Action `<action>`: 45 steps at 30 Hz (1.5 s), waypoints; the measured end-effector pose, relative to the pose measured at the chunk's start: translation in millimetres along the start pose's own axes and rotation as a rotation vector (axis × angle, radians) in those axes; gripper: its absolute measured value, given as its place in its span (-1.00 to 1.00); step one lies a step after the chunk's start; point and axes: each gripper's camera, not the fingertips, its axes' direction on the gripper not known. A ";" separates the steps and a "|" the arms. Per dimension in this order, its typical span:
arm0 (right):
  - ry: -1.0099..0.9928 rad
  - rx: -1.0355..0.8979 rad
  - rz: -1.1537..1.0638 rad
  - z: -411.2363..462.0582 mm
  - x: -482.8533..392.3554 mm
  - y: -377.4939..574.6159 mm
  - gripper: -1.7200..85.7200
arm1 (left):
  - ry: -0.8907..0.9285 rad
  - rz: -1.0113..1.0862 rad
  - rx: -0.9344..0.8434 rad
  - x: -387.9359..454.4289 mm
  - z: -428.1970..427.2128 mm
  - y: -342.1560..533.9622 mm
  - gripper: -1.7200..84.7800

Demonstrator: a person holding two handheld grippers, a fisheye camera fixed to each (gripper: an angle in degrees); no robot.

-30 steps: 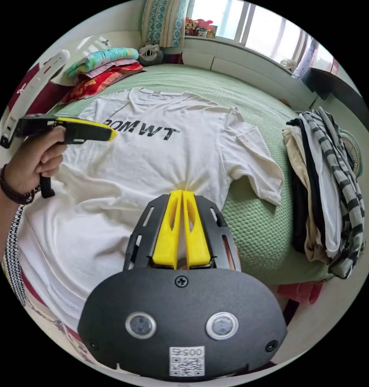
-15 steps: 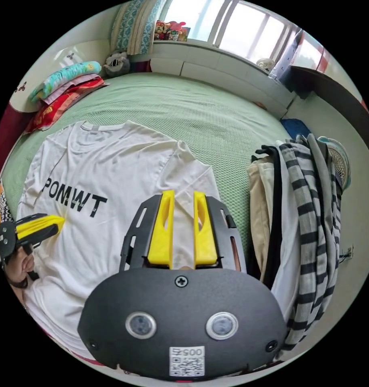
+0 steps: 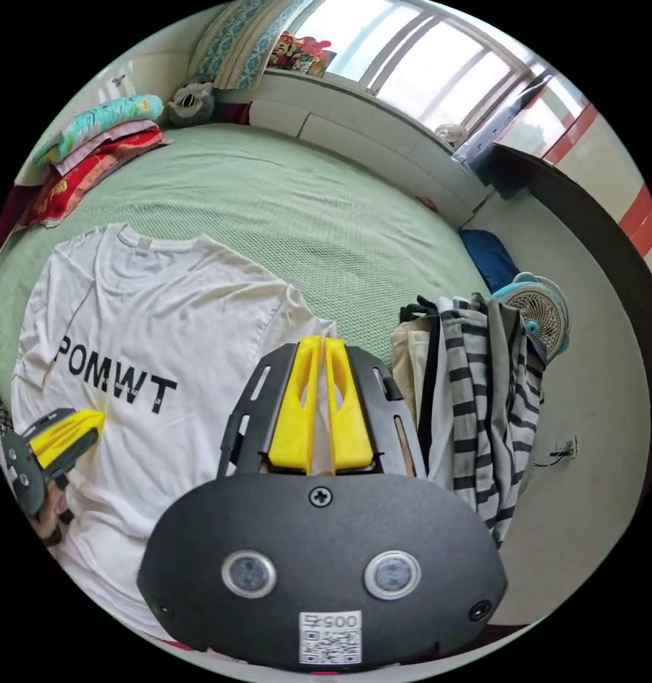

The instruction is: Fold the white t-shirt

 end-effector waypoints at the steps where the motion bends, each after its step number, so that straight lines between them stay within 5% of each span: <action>1: -0.021 0.016 0.023 -12.0 1.9 -12.3 -0.99 | 0.002 -0.001 0.002 -1.3 -0.6 1.2 -0.97; 11: -0.449 0.033 0.099 -73.6 -25.6 -94.4 -0.86 | -0.015 0.013 0.016 -8.8 -7.5 12.8 -0.97; 25: -0.354 -0.247 0.059 49.3 14.4 73.7 -0.80 | 0.031 -0.045 0.080 -38.8 -23.9 37.8 -0.97; 34: -0.353 -0.178 0.078 38.1 27.5 88.3 -0.78 | 0.115 -0.149 0.283 -131.0 -104.2 69.4 -0.97; 45: -0.439 -0.117 0.100 23.9 32.0 130.6 -0.70 | 0.002 -0.218 0.143 -259.5 -116.7 144.3 -0.74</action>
